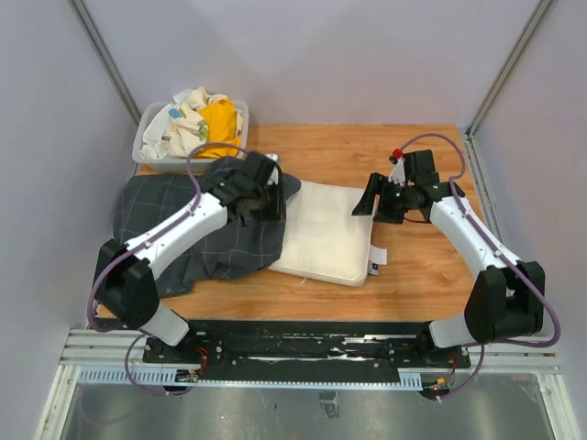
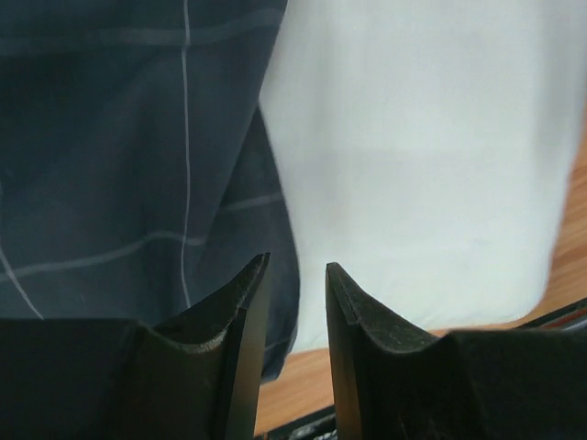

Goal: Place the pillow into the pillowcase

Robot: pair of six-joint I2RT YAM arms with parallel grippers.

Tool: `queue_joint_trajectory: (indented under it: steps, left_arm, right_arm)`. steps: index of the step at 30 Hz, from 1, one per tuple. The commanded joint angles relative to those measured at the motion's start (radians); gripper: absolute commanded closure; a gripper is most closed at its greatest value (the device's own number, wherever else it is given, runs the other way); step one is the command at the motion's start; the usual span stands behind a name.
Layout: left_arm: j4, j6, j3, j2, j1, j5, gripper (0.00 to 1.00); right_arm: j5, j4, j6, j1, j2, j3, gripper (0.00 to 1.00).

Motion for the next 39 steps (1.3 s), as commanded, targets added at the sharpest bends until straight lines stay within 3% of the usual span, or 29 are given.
queue_joint_trajectory:
  steps: [1, 6, 12, 25, 31, 36, 39]
  left_arm:
    - [0.066, -0.054, -0.208, -0.077, -0.080, -0.129, 0.65]
    - [0.101, -0.104, -0.348, -0.137, -0.140, -0.209, 0.63]
    - [0.085, -0.132, -0.401, -0.186, -0.180, -0.265, 0.63]
    - [0.086, -0.170, -0.508, -0.317, -0.268, -0.257, 0.60]
    - [0.105, -0.168, -0.563, -0.266, -0.279, -0.306, 0.58]
    - [0.089, -0.200, -0.580, -0.224, -0.288, -0.425, 0.59]
    - [0.081, -0.205, -0.565, -0.209, -0.288, -0.505, 0.65]
  right_arm:
    - [0.028, -0.061, -0.033, 0.069, -0.070, -0.093, 0.30]
    - [0.041, -0.051, -0.030, 0.125, -0.107, -0.165, 0.29]
    - [0.062, -0.055, -0.029, 0.157, -0.149, -0.233, 0.29]
    - [0.070, -0.037, -0.014, 0.209, -0.165, -0.289, 0.29]
    - [0.079, -0.020, -0.011, 0.224, -0.145, -0.303, 0.28]
    - [0.081, 0.010, -0.006, 0.241, -0.117, -0.307, 0.28]
    - [0.085, 0.040, -0.002, 0.255, -0.083, -0.315, 0.28]
